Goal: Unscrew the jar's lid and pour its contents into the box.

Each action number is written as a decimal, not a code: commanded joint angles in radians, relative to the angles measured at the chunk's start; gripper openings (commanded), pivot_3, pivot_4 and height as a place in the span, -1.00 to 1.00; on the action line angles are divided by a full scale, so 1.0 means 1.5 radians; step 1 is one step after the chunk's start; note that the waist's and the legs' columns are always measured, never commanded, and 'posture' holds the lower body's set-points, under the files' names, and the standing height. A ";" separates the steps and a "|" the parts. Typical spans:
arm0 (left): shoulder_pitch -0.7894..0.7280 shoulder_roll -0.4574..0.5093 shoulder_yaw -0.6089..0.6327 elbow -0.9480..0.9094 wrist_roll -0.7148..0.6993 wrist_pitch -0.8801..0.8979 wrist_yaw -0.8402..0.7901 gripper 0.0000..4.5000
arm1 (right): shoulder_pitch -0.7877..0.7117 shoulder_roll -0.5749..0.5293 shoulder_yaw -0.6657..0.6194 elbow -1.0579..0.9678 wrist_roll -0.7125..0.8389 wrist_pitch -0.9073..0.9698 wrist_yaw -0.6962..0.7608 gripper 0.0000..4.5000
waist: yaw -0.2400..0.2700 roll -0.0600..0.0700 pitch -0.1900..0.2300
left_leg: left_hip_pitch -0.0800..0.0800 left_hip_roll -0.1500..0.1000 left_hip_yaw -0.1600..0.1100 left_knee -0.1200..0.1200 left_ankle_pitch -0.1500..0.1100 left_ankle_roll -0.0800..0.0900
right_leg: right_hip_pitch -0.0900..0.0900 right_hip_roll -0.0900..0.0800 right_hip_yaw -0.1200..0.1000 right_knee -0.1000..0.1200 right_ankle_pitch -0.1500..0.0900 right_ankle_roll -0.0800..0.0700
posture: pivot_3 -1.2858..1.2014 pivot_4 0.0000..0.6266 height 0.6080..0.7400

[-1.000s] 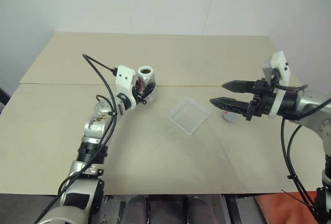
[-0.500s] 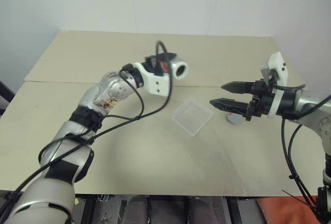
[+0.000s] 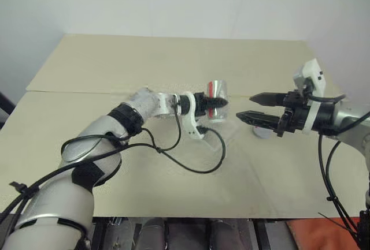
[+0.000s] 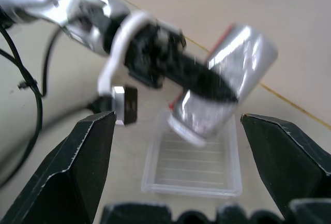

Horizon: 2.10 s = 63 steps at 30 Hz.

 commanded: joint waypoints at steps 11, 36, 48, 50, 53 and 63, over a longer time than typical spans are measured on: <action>-0.006 0.003 0.004 -0.024 0.013 0.090 0.071 -0.14 | -0.015 -0.002 -0.023 -0.023 0.056 0.006 -0.036 0.99 | 0.001 0.000 0.000 | 0.000 0.000 0.000 0.000 0.000 0.000 | 0.000 0.000 0.000 0.000 0.000 0.000 | 0.03 -0.52 1.00; 0.173 -0.003 0.422 -0.001 -0.698 0.085 -0.352 -0.14 | -0.003 -0.004 -0.031 -0.013 0.062 0.000 -0.031 0.99 | -0.002 0.000 0.000 | 0.001 0.001 0.000 0.001 0.001 -0.002 | 0.001 0.000 -0.001 0.001 0.000 0.000 | 0.03 -0.52 1.00; 0.410 -0.133 0.679 -0.368 -1.050 0.611 -0.434 -0.14 | -0.001 0.019 -0.029 -0.008 0.073 0.000 -0.051 0.99 | -0.017 0.000 0.000 | 0.002 0.001 -0.006 0.002 0.001 -0.002 | 0.002 0.000 0.000 0.001 0.000 0.000 | 0.03 -0.52 1.00; 0.425 -0.142 0.684 -0.386 -1.048 0.620 -0.418 -0.14 | -0.001 0.019 -0.027 -0.008 0.072 -0.001 -0.051 0.99 | -0.017 0.000 0.000 | 0.001 0.001 -0.006 0.002 0.002 -0.003 | 0.002 0.001 0.000 0.001 0.000 0.000 | 0.03 -0.52 1.00; 0.446 -0.143 0.681 -0.401 -1.048 0.606 -0.423 -0.14 | 0.003 0.019 -0.021 -0.010 0.066 -0.006 -0.048 0.99 | -0.015 0.000 0.000 | 0.001 0.001 -0.007 0.002 0.002 -0.003 | 0.003 0.001 -0.001 0.001 0.000 0.000 | 0.03 -0.52 1.00; 0.347 -0.028 0.569 -0.293 -0.891 0.350 -0.517 -0.14 | 0.013 0.014 -0.013 -0.011 0.042 -0.020 -0.039 0.99 | -0.015 0.000 0.000 | 0.001 0.000 -0.007 0.002 0.002 -0.003 | 0.002 0.001 0.000 0.001 0.000 0.000 | 0.03 -0.52 1.00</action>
